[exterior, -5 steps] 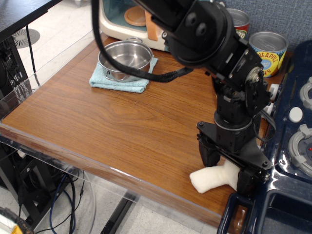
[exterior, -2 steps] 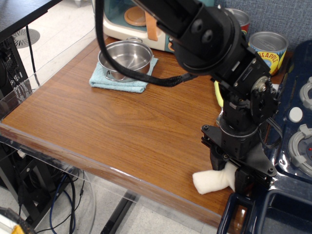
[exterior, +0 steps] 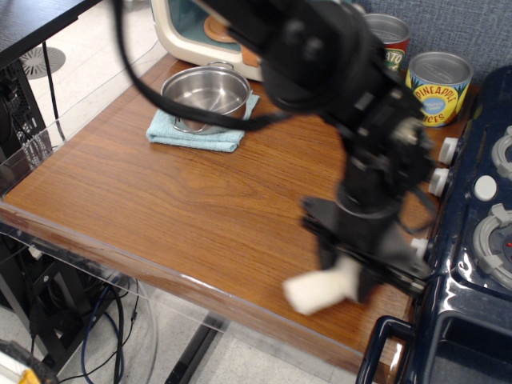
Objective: Move the mushroom to the front left corner of the table
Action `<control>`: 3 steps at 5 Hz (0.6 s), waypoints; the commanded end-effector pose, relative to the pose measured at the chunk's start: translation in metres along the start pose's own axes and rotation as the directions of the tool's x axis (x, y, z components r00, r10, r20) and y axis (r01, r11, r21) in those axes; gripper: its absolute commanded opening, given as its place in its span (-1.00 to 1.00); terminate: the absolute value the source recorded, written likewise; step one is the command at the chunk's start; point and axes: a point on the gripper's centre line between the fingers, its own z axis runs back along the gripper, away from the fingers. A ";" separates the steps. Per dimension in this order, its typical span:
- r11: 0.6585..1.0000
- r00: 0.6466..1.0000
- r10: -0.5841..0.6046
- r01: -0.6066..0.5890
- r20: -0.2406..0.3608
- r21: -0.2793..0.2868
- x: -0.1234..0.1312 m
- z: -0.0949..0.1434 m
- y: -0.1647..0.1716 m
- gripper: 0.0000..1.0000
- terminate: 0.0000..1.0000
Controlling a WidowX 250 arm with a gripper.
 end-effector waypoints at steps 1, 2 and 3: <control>0.965 0.965 0.246 -0.253 0.094 0.065 -0.015 0.041 0.078 -1.00 -1.00; 0.903 0.909 0.406 -0.415 0.098 0.109 -0.019 0.043 0.126 -1.00 -1.00; 0.842 0.849 0.518 -0.527 0.103 0.113 -0.022 0.043 0.167 -1.00 -1.00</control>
